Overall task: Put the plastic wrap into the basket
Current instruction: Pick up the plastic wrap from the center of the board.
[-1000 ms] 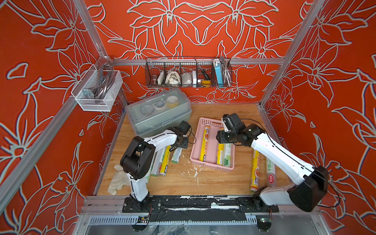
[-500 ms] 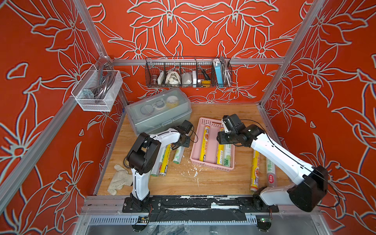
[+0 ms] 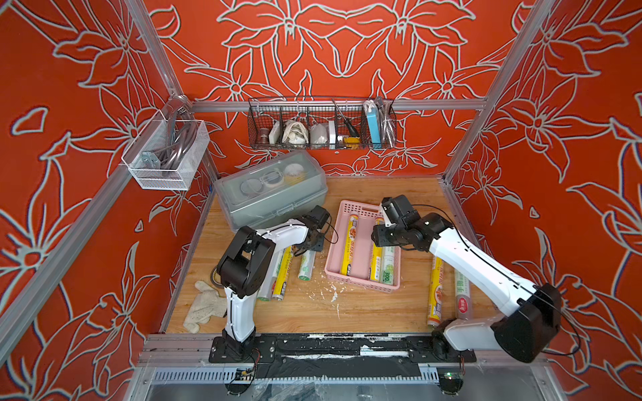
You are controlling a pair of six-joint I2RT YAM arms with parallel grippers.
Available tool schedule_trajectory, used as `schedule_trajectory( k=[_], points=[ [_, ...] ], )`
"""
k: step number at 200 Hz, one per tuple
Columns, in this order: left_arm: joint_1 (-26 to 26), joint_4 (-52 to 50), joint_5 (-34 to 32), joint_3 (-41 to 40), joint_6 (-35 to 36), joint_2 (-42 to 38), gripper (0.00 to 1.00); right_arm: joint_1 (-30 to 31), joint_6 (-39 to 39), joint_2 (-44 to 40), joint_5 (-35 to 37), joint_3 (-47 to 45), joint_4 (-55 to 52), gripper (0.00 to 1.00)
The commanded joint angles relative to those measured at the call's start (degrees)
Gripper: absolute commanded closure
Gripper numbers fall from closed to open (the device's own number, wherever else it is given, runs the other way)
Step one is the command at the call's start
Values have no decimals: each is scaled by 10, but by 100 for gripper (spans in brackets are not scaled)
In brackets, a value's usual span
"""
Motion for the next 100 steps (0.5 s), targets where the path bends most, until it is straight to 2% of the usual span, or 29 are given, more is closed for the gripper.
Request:
schedule_trajectory(
  k=[1, 27, 57, 100],
  points=[
    [-13, -43, -10, 10, -8, -70, 69, -6, -1, -15, 2, -12, -3, 42],
    [-35, -98, -42, 36, -20, -119, 69, -11, -3, -21, 6, -17, -3, 42],
    [-66, -167, -89, 93, -44, -137, 69, -26, 0, -34, 6, -28, -2, 43],
    [-110, -174, -89, 162, -83, -132, 69, -78, -3, -60, -19, -60, 7, 43]
  ],
)
